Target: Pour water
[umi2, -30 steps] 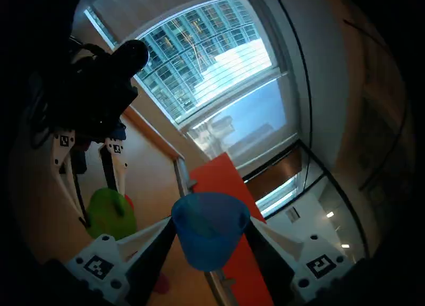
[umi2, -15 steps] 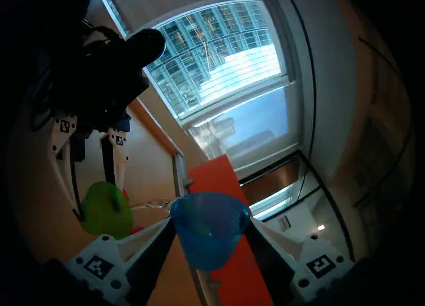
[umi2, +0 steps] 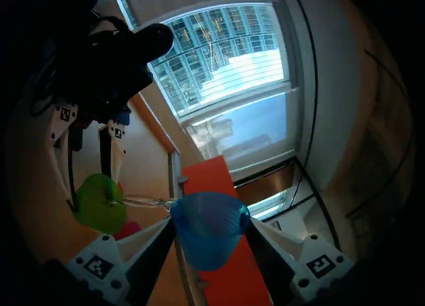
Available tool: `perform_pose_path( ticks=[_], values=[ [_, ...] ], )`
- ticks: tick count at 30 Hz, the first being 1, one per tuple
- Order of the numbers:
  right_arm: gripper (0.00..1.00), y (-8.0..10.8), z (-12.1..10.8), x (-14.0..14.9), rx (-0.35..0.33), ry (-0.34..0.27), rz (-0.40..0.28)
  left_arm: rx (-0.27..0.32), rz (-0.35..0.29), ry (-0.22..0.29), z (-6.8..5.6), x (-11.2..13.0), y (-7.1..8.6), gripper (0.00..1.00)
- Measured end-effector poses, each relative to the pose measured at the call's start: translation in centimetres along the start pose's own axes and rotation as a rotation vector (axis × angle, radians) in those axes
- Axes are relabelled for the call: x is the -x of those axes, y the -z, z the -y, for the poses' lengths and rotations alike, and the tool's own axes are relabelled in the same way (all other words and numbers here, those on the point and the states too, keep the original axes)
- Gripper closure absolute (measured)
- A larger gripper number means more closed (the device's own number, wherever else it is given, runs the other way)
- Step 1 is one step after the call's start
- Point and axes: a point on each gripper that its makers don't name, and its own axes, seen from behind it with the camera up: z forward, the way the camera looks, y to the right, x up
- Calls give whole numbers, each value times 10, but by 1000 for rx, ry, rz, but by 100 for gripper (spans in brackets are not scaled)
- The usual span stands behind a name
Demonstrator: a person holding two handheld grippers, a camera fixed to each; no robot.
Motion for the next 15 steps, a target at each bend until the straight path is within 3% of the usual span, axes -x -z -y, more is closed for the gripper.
perform_pose_path(
  ticks=[15],
  values=[
    [10,1,-7,1,19,59,4,1,7,-5,0,0,-3,19]
  ],
)
